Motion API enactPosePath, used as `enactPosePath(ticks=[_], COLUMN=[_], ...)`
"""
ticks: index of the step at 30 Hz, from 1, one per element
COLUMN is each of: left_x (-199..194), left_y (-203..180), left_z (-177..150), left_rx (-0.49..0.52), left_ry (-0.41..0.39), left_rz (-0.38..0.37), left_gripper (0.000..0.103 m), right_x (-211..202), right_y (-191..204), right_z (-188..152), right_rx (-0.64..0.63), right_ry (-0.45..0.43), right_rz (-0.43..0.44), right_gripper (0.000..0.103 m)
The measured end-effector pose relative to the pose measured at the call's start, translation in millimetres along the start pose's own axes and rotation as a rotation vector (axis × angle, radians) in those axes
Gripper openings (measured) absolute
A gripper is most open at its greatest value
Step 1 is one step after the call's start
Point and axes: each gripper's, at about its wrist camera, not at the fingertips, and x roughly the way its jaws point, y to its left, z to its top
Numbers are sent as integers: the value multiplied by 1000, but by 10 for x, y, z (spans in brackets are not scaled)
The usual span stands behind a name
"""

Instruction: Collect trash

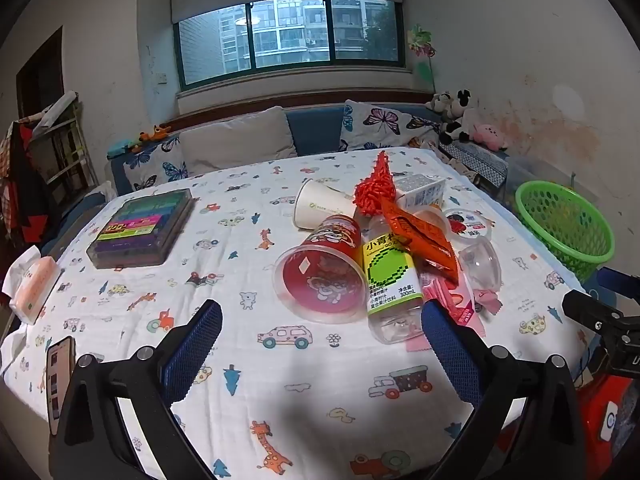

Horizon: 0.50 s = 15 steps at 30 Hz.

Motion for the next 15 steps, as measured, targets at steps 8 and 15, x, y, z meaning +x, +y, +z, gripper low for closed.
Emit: enactPosePath(ticks=[8,15], left_x=[20,-23], left_y=[2,-59], left_z=[31,42], left_rx=[8,12], left_ry=[-15,-11], left_rz=[6,10], left_gripper=[97,97], right_x=[6,13], right_y=[-4,-5], right_z=[3,6], right_rx=[2,1], right_ry=[6,4], right_rz=[3,4], right_gripper=[99,99])
